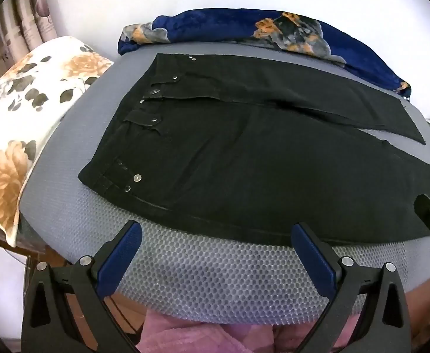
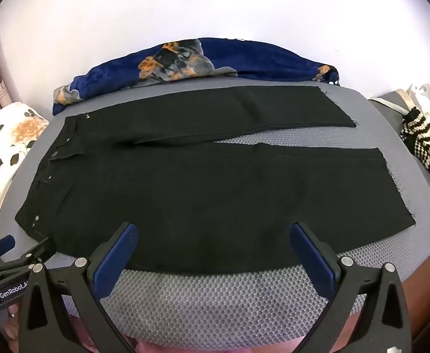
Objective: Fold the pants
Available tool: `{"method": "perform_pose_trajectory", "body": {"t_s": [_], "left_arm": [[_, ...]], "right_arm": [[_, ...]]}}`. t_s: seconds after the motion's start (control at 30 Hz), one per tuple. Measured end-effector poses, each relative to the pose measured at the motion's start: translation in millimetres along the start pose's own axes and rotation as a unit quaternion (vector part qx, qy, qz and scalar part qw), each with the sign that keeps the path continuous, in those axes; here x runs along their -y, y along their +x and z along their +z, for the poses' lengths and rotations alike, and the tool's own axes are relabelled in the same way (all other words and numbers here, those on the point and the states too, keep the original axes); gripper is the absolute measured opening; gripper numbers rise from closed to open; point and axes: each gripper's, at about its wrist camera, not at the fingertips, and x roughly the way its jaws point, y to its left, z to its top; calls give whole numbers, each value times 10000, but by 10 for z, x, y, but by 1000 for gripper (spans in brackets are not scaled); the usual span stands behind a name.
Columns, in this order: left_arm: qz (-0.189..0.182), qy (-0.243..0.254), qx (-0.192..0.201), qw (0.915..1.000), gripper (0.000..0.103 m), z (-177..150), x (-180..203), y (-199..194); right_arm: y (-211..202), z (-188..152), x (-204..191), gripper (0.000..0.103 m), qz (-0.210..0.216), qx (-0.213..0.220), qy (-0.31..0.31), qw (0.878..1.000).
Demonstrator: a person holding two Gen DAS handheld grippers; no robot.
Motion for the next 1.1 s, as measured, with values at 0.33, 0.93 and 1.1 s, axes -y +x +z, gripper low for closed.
{"method": "perform_pose_trajectory", "body": {"t_s": [0.33, 0.93, 1.1], "left_arm": [[-25, 78, -57, 9999, 101, -33, 29, 101], [-60, 153, -181, 9997, 101, 174, 3, 84], [-61, 149, -155, 9997, 101, 202, 23, 72]], "right_arm": [[83, 17, 21, 103, -45, -119, -25, 9999], [121, 33, 17, 103, -92, -138, -26, 9999], [114, 32, 23, 103, -125, -102, -6, 9999]]}}
